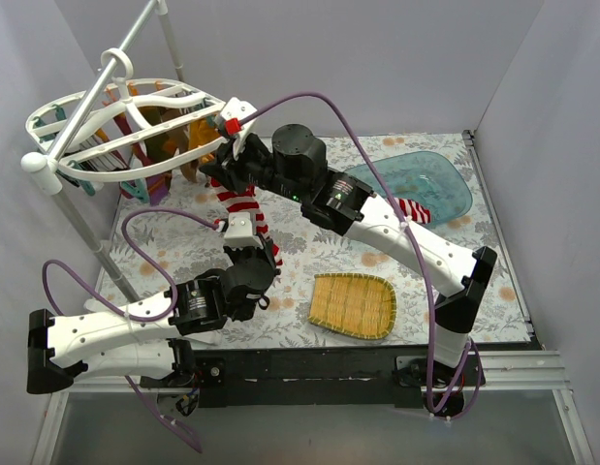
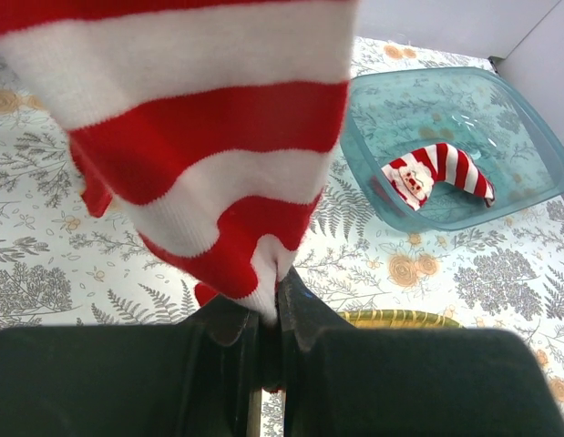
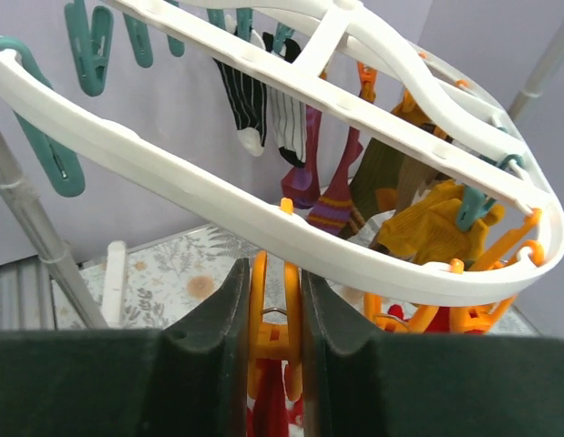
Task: Remove the socks clipped to the hanger
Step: Remove the sock from the hanger, then place the sock in the bin, then remove the sock from the hanger.
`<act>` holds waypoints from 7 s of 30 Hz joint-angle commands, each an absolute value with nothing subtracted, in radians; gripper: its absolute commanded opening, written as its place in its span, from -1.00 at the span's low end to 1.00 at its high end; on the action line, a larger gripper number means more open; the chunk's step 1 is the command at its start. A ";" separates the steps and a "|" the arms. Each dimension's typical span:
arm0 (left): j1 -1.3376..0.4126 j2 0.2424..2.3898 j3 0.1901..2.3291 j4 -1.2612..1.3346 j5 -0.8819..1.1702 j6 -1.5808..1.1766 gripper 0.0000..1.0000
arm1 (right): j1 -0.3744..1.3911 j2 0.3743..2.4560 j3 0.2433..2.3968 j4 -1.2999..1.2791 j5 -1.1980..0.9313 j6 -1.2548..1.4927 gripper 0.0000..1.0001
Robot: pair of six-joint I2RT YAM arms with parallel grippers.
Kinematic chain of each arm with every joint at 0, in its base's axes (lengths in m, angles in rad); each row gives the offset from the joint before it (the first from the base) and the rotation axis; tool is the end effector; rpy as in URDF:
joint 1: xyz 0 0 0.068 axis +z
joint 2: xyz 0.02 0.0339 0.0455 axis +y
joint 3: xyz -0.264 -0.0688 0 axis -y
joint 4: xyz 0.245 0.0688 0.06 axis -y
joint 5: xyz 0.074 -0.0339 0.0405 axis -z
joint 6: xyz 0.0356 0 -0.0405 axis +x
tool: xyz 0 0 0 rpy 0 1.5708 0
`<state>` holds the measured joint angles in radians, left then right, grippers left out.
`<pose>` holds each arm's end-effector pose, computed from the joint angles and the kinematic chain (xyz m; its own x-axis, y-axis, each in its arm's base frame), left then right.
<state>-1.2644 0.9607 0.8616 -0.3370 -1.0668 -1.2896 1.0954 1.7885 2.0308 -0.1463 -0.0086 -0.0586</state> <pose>0.0904 -0.1824 0.3268 -0.2477 -0.7552 -0.6069 -0.0611 0.6373 -0.7682 0.1872 0.3643 0.4988 0.0961 0.0587 -0.9936 -0.8889 0.4543 -0.0591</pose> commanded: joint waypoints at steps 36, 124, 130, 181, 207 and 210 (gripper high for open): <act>-1.259 0.927 0.845 -0.379 -0.945 -1.333 -1.00 | 1.088 1.347 1.477 -0.101 0.259 0.170 0.68; -1.258 1.060 0.900 -0.252 -0.402 -1.063 0.89 | 0.327 1.195 1.099 -0.034 -0.008 0.468 -0.97; -1.258 1.029 0.905 -0.284 -0.399 -1.089 0.89 | 0.201 1.379 1.186 -0.019 0.121 0.387 -0.97; -1.246 0.781 0.677 -1.057 -0.698 -2.088 0.96 | 1.034 1.606 1.248 0.528 0.196 0.176 0.58; -1.246 0.686 0.790 -0.907 -0.775 -1.879 0.96 | 1.032 1.523 1.358 0.270 0.114 0.072 -0.97; -1.246 0.678 0.824 -0.879 -0.790 -1.838 0.96 | 1.025 1.480 1.358 0.192 0.026 0.066 -0.97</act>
<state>-1.2510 0.6994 0.7589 -0.9382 -0.7254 -1.9110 1.0336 1.5547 1.3582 0.2840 0.1627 0.0937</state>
